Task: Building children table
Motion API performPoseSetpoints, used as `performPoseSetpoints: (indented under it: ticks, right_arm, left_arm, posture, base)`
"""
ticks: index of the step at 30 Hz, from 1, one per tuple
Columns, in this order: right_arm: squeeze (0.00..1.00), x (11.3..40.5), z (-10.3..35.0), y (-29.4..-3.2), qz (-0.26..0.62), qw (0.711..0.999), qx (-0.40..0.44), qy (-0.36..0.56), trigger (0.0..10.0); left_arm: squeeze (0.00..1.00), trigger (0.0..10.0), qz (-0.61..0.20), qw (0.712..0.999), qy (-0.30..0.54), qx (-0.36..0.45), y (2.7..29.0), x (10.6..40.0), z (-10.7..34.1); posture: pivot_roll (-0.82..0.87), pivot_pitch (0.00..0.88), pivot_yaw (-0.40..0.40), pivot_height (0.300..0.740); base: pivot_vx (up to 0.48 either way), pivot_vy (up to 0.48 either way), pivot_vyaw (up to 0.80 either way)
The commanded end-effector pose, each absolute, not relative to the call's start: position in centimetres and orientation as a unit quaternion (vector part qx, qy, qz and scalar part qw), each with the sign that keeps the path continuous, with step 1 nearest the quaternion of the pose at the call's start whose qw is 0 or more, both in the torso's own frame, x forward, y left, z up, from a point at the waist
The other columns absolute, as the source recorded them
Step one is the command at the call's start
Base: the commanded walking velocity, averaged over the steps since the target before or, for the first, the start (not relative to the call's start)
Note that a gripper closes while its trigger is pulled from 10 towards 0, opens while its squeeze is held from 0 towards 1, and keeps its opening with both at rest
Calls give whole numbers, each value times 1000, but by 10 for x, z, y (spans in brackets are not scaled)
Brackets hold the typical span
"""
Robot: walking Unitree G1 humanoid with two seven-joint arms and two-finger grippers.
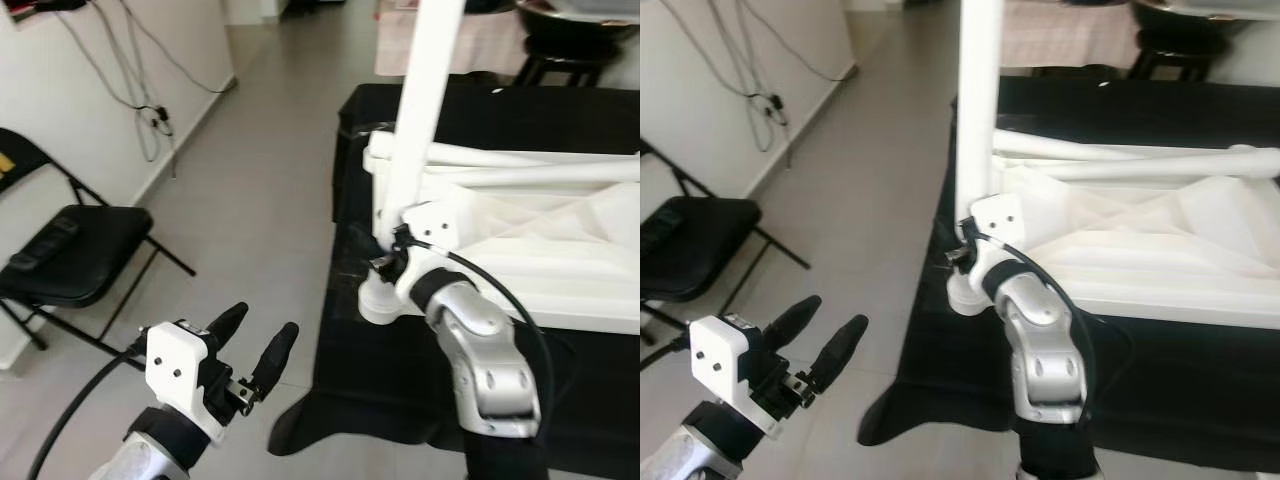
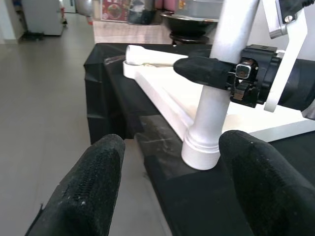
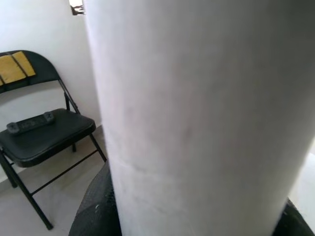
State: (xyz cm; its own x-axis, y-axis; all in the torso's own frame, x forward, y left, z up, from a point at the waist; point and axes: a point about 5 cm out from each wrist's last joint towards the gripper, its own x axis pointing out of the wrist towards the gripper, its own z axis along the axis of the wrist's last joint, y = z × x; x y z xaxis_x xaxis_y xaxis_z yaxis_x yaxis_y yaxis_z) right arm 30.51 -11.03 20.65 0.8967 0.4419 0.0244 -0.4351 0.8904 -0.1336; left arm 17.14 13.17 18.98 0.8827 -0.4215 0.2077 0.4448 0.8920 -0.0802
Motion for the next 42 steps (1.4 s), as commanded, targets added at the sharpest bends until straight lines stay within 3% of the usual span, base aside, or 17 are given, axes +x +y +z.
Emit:
performPoseSetpoints:
  ticks: [1,2,3,4,7,10,11,13,14,15,16,17,18,22,31,32,42]
  right_arm:
    - [0,305,172,-112,231,967,-76,72,2706]
    - [0,304,174,-108,250,963,-78,67,10000]
    - [0,304,174,-108,250,963,-78,67,10000]
    - [1000,303,179,-101,274,958,-68,59,10000]
    - [1000,303,191,-94,289,955,-54,33,10000]
    - [1000,305,205,-90,373,926,-59,5,10000]
    - [1000,305,209,-92,429,899,-85,2,10000]
    - [1000,305,209,-92,429,899,-85,2,10000]
    - [1000,308,211,-99,471,874,-118,-3,10000]
    - [1000,308,211,-99,471,874,-118,-3,10000]
    - [176,313,213,-108,500,854,-147,1,10000]
    - [176,313,213,-108,500,854,-147,1,10000]
    - [0,322,217,-115,522,838,-159,5,10000]
    - [0,335,230,-115,579,803,-144,4,10000]
    - [0,346,235,-104,632,767,-114,5,10000]
    - [0,348,236,-103,639,762,-108,3,0]
    - [0,352,241,-105,667,739,-92,-7,0]
  left_arm:
    - [0,10000,-225,968,-84,-66,132,171,185]
    - [0,10000,-221,969,-85,-67,132,171,185]
    - [0,10000,-221,969,-85,-67,132,171,185]
    - [0,10000,-219,970,-86,-67,133,172,185]
    - [0,10000,-218,970,-87,-68,134,172,185]
    - [0,10000,-221,969,-88,-69,133,172,185]
    - [0,10000,-222,969,-88,-70,133,172,185]
    - [0,10000,-222,969,-88,-70,133,172,185]
    - [0,10000,-223,968,-88,-70,133,172,185]
    - [0,10000,-223,968,-88,-70,133,172,185]
    - [0,10000,-223,968,-88,-70,133,172,185]
    - [0,10000,-223,968,-88,-70,133,172,185]
    - [0,10000,-224,968,-89,-71,132,171,186]
    - [0,10000,-223,968,-89,-72,131,169,187]
    - [0,10000,-224,968,-87,-73,130,166,189]
    - [0,10000,-224,968,-86,-73,130,165,189]
    - [0,10000,-224,968,-84,-73,132,164,189]
  posture:
    - [-24,155,18,740]
    - [-22,151,17,740]
    - [-22,151,17,740]
    - [-22,150,19,740]
    - [-22,149,19,740]
    - [-21,149,21,740]
    - [-18,148,23,740]
    - [-18,148,23,740]
    - [-15,148,23,740]
    - [-15,148,23,740]
    - [-12,148,22,740]
    - [-12,148,22,740]
    - [-6,152,21,740]
    - [2,164,24,740]
    - [14,181,26,740]
    - [19,186,28,740]
    - [19,196,36,740]
  base:
    - [0,0,0]
    - [0,0,0]
    - [0,0,0]
    - [0,0,0]
    - [0,0,0]
    - [0,0,0]
    - [0,0,0]
    - [0,0,0]
    - [0,0,0]
    - [0,0,0]
    - [0,0,0]
    - [0,0,0]
    - [0,0,0]
    - [0,0,0]
    - [0,0,0]
    - [0,0,0]
    - [0,0,0]
